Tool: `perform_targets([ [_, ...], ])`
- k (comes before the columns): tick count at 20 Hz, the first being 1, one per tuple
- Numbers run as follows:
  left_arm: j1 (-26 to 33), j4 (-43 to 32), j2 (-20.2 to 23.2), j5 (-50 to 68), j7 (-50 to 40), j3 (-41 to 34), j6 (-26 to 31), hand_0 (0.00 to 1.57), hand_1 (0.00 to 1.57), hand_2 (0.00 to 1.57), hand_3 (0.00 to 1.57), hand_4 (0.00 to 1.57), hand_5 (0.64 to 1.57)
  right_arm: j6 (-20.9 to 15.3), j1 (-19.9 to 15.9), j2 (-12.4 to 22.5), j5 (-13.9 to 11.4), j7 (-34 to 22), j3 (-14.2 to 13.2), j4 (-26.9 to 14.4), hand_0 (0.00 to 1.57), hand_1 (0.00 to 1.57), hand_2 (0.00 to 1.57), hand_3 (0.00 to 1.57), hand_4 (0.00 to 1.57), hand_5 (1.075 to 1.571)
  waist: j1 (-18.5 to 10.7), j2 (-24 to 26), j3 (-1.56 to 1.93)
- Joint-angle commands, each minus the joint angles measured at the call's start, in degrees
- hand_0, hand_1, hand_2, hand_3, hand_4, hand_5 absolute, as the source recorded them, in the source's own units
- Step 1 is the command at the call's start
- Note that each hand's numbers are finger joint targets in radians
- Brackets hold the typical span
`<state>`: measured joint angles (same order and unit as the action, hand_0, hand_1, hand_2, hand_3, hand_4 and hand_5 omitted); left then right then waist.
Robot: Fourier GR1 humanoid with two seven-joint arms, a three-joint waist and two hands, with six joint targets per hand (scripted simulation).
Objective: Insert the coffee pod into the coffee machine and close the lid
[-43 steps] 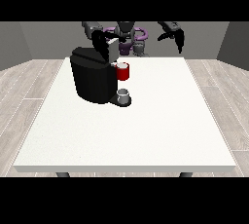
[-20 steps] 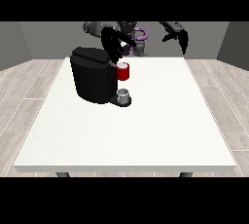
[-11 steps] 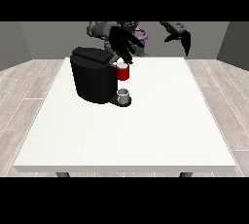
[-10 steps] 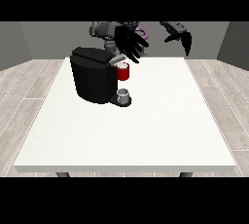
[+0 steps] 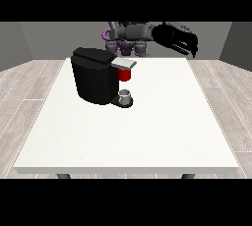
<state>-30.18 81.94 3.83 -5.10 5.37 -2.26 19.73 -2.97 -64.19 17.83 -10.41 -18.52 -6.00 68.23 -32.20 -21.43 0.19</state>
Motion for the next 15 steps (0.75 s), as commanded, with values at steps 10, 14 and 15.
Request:
perform_targets([
  [10, 7.1, 1.6, -0.9, 0.0, -0.9, -0.2, -2.2, 0.00, 0.00, 0.00, 0.00, 0.27, 1.571, 0.3, 2.0, -10.4, 1.2, 13.4, 4.4, -3.8, 0.00, 0.00, 0.00, 0.00, 0.17, 1.571, 6.8, 7.2, -0.20],
  [14, 11.6, -0.7, 0.6, 1.5, 0.3, -3.5, -2.2, 0.00, 0.00, 0.00, 0.00, 0.27, 1.571, 2.3, 8.6, -15.6, 2.7, 15.7, 7.9, -2.2, 0.00, 0.00, 0.00, 0.00, 0.26, 1.571, 12.5, 12.0, -0.20],
  [15, 12.3, -2.6, 0.7, 0.8, 1.3, -2.8, -1.6, 0.00, 0.00, 0.00, 0.00, 0.27, 1.571, -0.8, 9.1, -17.5, 2.4, 14.9, 10.7, -1.2, 0.00, 0.00, 0.00, 0.00, 0.26, 1.571, 12.7, 12.9, -0.21],
])
